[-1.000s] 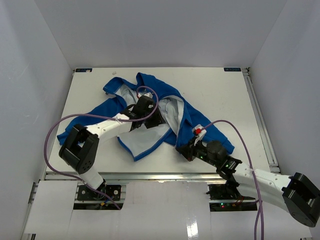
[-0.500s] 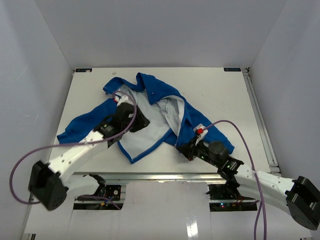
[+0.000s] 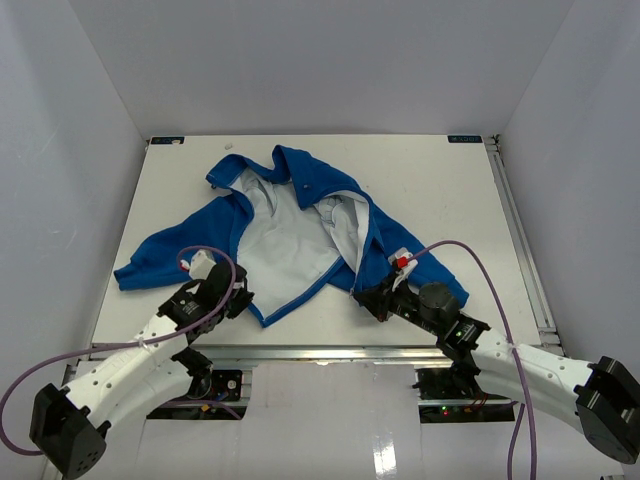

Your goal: Zip up the jacket

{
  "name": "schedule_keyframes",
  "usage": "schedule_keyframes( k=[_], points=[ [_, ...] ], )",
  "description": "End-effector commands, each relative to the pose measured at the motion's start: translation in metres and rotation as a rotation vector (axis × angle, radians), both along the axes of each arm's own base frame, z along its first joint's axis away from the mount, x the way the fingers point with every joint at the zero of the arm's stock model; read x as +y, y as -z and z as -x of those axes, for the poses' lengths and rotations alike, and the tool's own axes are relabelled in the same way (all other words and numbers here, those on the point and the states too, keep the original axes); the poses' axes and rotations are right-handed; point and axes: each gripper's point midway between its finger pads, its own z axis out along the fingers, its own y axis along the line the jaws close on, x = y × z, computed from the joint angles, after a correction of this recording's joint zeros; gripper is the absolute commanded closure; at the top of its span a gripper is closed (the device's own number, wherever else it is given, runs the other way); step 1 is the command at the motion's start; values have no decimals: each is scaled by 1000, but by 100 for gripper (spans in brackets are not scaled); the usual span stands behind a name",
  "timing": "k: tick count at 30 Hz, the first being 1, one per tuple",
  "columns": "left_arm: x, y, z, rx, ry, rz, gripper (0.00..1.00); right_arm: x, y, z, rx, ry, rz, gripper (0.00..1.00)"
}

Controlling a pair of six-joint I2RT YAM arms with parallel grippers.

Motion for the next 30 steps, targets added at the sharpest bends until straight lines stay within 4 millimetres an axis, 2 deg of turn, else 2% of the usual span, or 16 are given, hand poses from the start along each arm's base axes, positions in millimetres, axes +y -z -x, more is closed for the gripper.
schedule_keyframes(
  k=[1,5,10,12,14,16,18,20,26,30],
  points=[
    [40,31,22,140,-267,-74,100,6,-20,0,-32,-15,-47,91],
    [51,47,32,223,-351,-127,100,6,-20,0,-31,-14,-46,91],
    [56,60,39,269,-397,-146,100,5,-19,-1,-33,-10,-43,91],
    [51,64,37,261,-379,-124,100,5,-19,-1,-33,-10,-43,91],
    [36,68,25,211,-291,-79,100,5,-19,0,-32,-11,-45,91],
    [5,59,1,92,-166,33,100,4,-18,0,-32,-13,-45,91],
    [-12,55,-9,1,-57,88,100,4,-18,0,-33,-9,-45,91],
    [-20,54,-12,-64,27,105,100,3,-18,-1,-34,-5,-45,91],
    [-48,16,-29,-267,158,216,100,4,-17,-1,-31,-5,-42,91],
    [-66,-7,-33,-321,236,264,100,4,-13,-2,-25,-1,-32,91]
  ],
)
